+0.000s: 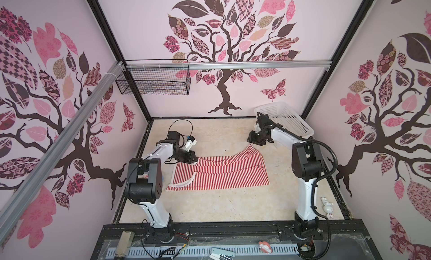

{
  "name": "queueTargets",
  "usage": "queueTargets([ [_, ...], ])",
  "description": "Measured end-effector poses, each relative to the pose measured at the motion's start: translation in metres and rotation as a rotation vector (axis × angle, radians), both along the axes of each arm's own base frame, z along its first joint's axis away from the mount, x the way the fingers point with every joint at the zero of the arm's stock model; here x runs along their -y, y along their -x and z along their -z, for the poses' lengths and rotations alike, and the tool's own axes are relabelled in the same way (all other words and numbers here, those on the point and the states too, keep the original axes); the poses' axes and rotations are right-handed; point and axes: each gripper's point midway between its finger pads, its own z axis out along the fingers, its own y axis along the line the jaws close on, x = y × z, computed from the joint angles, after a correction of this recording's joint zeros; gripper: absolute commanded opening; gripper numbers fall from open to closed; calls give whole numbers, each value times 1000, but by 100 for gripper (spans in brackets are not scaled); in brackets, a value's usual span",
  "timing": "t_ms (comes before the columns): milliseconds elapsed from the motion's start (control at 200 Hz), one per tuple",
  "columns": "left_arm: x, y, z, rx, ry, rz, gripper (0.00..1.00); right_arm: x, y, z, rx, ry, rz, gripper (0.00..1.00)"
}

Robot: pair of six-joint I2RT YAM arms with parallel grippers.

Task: Fold and stack tank tops
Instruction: Smooth out the tank top at the center of the table.

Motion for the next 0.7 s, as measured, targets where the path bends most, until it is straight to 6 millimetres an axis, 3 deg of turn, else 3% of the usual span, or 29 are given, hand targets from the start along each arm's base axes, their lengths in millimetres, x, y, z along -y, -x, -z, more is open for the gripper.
queueTargets([
  [160, 0, 0, 0, 0, 1, -2, 11, -4, -6, 5, -14, -10, -11, 46],
  [385, 0, -1, -1, 0, 2, -5, 11, -3, 3, 32, -89, 13, -24, 29],
  [530, 0, -2, 0, -3, 4, -4, 11, -3, 5, 37, -106, 14, -29, 18],
  [630, 1, -2, 0, -6, 6, -5, 11, -3, 4, 36, -103, 14, -30, 0],
  [701, 1, -2, 0, -6, 8, -4, 11, -3, 3, 35, -100, 16, -31, 0],
])
